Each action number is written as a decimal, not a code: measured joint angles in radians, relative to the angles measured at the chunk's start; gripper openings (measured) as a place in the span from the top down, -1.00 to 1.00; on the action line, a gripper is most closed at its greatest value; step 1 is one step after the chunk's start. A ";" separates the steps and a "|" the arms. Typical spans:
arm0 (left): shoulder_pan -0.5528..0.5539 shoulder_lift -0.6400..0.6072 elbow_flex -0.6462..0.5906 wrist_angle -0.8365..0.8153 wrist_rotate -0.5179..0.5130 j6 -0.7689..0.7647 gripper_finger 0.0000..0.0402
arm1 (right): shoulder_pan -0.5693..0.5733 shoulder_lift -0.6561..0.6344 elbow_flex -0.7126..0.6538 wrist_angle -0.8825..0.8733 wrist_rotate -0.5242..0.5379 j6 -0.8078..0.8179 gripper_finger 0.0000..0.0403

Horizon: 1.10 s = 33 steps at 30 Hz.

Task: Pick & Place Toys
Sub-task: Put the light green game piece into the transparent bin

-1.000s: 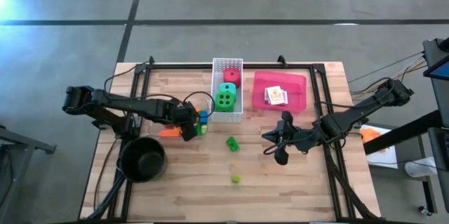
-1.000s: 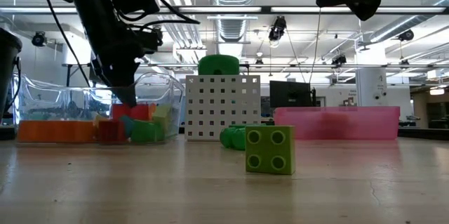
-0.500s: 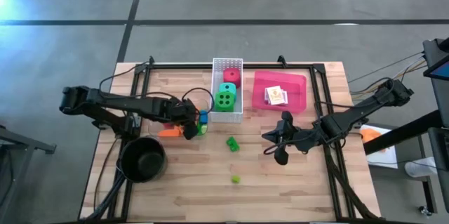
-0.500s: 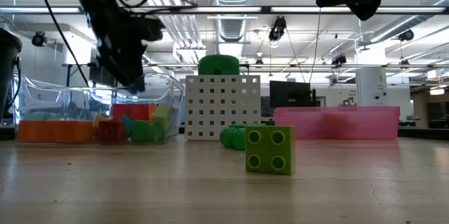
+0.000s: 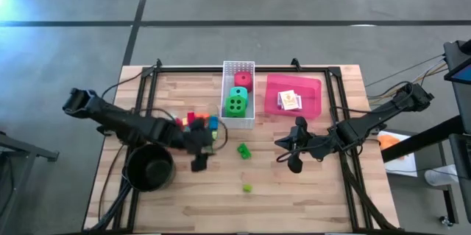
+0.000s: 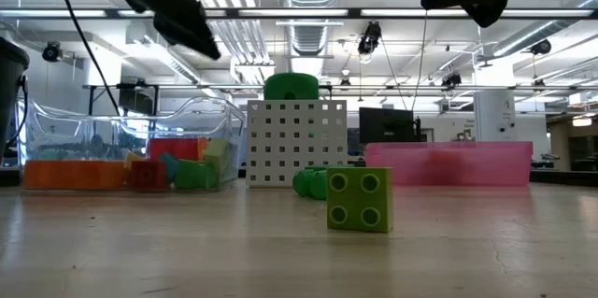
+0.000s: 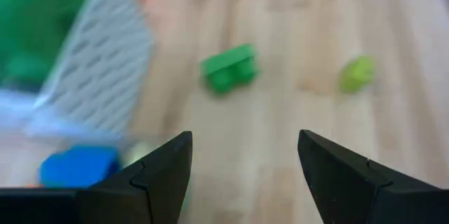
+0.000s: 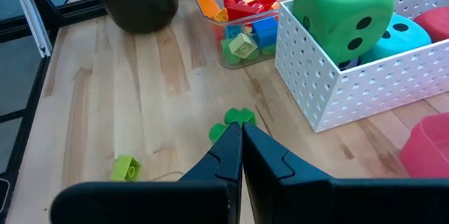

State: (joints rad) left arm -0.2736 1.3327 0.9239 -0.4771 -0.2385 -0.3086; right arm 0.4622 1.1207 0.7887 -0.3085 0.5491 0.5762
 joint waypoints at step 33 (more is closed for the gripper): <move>-0.144 0.646 0.283 0.404 0.135 0.205 -0.31 | 0.000 0.000 0.000 0.001 0.000 0.000 0.96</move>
State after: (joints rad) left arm -0.4173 1.9792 1.2064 -0.0733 -0.1034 -0.1040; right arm 0.4622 1.1210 0.7887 -0.3072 0.5491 0.5762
